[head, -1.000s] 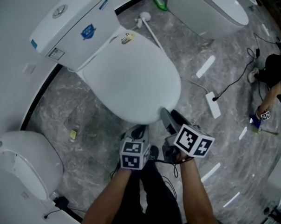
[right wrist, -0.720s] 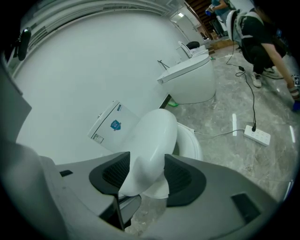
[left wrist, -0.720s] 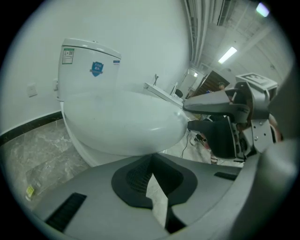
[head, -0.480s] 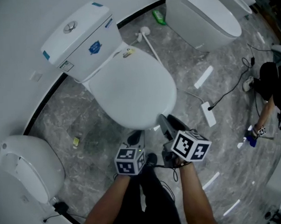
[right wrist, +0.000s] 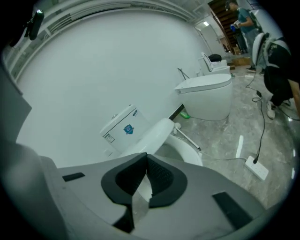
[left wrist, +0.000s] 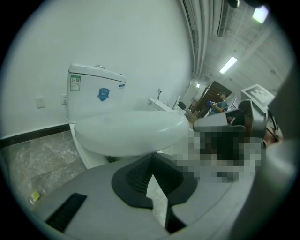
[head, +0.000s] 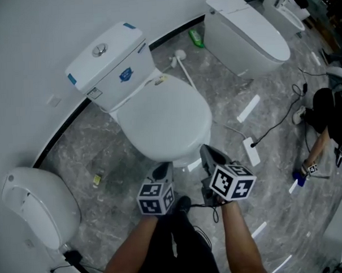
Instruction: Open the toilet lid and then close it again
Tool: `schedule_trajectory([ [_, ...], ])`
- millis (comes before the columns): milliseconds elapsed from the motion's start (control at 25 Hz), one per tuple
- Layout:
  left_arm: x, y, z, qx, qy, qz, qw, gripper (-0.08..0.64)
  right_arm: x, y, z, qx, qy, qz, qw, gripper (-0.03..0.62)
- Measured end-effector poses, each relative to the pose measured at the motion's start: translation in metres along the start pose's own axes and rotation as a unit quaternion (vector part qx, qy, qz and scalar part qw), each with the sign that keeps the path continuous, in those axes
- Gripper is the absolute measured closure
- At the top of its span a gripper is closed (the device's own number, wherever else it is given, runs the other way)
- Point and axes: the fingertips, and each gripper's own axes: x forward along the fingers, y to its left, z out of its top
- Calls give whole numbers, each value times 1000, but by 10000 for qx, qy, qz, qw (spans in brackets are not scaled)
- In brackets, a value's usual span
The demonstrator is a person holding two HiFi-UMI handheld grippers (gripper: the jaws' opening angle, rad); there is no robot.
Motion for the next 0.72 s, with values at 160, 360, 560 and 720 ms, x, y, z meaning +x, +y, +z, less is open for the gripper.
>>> schedule_trajectory([
  [160,-9,5,32,-17,-203,137,9997,553,-3,12,11,-394,111,10,9992,581],
  [360,-20,14,69,-27,-394,362,9986,552,-5,31,24,-721,209,123,9971,581],
  [560,-34,19,104,-15,-642,525,9966,553,-9,55,39,-930,224,335,9948,581],
  [720,-42,26,134,32,-756,580,9954,552,-5,79,56,-1086,216,458,9928,581],
])
